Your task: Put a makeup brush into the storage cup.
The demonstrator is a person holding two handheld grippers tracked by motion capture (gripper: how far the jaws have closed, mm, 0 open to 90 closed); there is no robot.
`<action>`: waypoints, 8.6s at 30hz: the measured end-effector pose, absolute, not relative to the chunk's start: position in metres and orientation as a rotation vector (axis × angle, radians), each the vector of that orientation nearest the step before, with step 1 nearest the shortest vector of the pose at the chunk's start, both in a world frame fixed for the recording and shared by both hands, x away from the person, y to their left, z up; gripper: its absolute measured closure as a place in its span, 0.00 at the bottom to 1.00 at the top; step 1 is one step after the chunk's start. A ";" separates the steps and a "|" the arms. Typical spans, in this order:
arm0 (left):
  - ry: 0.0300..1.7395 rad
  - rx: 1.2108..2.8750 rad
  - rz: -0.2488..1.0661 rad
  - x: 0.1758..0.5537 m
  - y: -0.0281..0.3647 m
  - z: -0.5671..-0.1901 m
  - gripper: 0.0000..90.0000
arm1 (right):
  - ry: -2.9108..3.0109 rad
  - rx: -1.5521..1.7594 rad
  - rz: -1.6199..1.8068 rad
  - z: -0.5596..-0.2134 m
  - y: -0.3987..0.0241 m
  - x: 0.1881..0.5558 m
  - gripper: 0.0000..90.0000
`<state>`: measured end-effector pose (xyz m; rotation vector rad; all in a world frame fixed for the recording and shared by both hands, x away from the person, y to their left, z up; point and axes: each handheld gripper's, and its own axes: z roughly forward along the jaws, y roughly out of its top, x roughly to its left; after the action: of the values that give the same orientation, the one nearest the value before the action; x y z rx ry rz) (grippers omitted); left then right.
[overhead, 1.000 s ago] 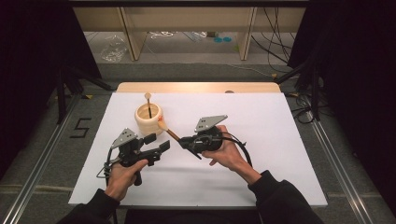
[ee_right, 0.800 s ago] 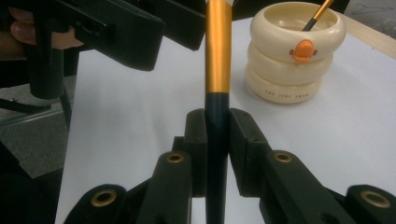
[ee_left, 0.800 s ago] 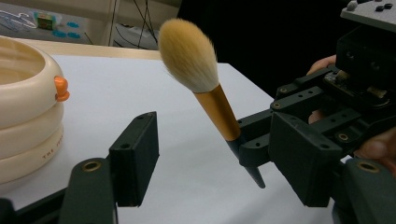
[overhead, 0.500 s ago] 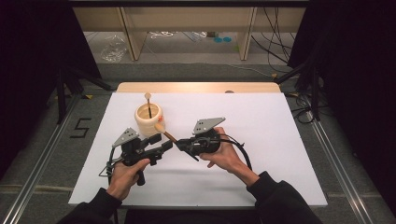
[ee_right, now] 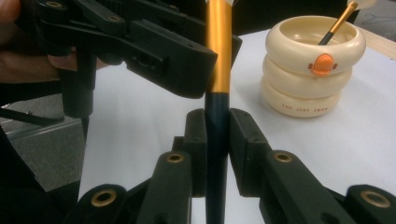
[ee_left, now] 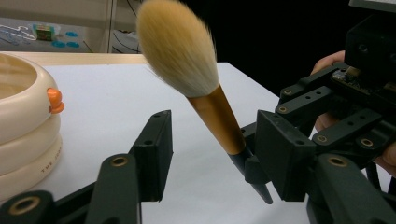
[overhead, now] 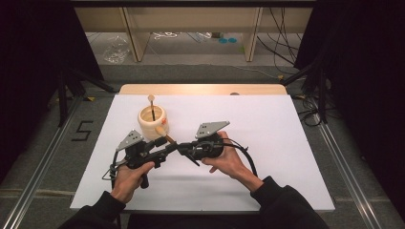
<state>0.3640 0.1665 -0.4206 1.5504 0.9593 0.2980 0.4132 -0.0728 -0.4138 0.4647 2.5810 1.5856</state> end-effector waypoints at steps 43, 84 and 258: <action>0.862 1.478 0.197 0.364 0.169 -0.421 0.84 | 2.595 0.419 1.664 -0.416 -0.066 0.409 0.87; 0.824 1.514 0.244 0.362 0.166 -0.421 0.86 | 2.647 0.475 1.681 -0.421 -0.062 0.409 0.88; 1.173 1.462 0.610 0.503 0.236 -0.403 0.85 | 2.452 0.897 1.345 -0.440 -0.168 0.378 0.24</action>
<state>0.5034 0.2361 -0.4029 1.4621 1.1732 0.6098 0.3780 -0.1680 -0.4398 0.8965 2.4521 1.3453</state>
